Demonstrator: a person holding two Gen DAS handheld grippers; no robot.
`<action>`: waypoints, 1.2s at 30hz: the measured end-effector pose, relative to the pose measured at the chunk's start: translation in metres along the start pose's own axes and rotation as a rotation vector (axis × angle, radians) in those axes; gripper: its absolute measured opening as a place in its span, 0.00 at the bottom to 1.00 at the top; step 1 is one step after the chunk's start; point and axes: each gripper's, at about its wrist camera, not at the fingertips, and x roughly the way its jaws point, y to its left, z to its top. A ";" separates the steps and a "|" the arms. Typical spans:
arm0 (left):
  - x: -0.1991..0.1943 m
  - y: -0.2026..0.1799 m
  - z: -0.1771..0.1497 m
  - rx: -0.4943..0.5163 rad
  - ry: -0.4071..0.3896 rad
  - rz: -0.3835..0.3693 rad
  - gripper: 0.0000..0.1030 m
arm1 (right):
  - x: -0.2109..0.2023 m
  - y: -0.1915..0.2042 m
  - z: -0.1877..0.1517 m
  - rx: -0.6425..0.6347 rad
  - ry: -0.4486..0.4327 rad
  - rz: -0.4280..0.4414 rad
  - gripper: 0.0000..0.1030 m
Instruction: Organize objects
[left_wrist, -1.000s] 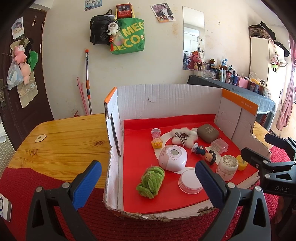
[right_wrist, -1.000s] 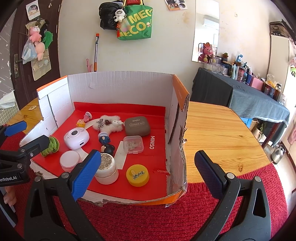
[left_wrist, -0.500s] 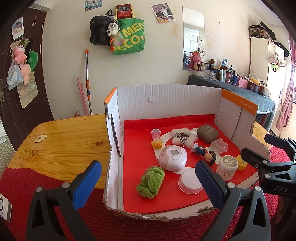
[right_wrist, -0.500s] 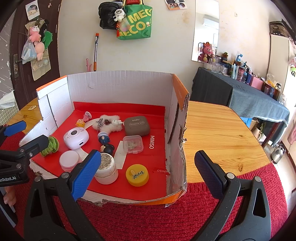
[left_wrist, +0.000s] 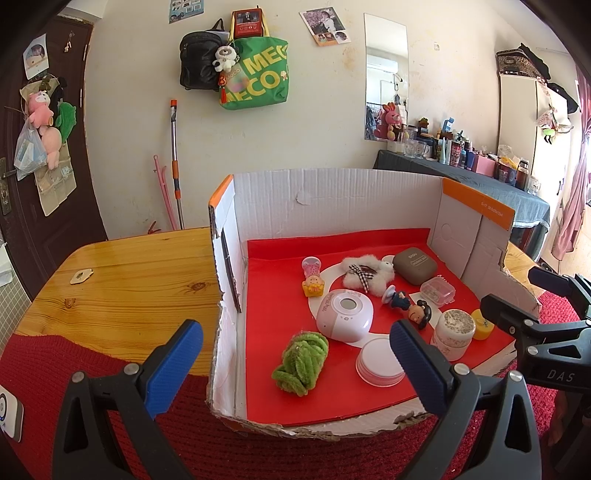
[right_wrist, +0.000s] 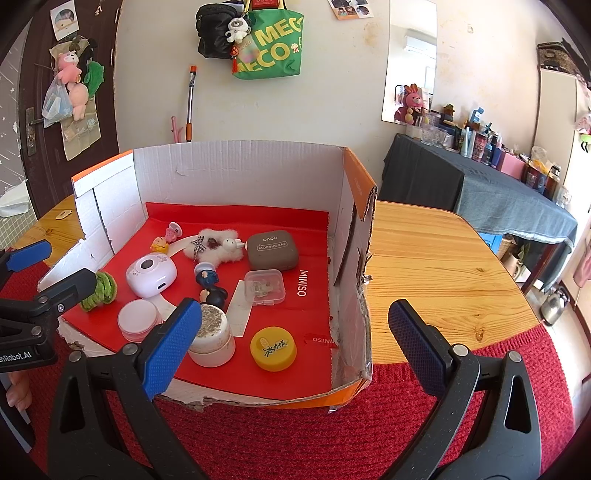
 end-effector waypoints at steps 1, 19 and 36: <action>0.000 0.000 0.000 0.000 0.000 0.000 1.00 | 0.000 0.000 0.000 0.000 0.000 0.000 1.00; -0.001 0.000 0.003 -0.001 -0.006 -0.001 1.00 | -0.002 -0.004 -0.003 0.006 -0.006 0.001 1.00; -0.039 0.005 0.014 -0.033 -0.028 -0.035 1.00 | -0.048 -0.018 0.001 0.041 -0.047 0.027 1.00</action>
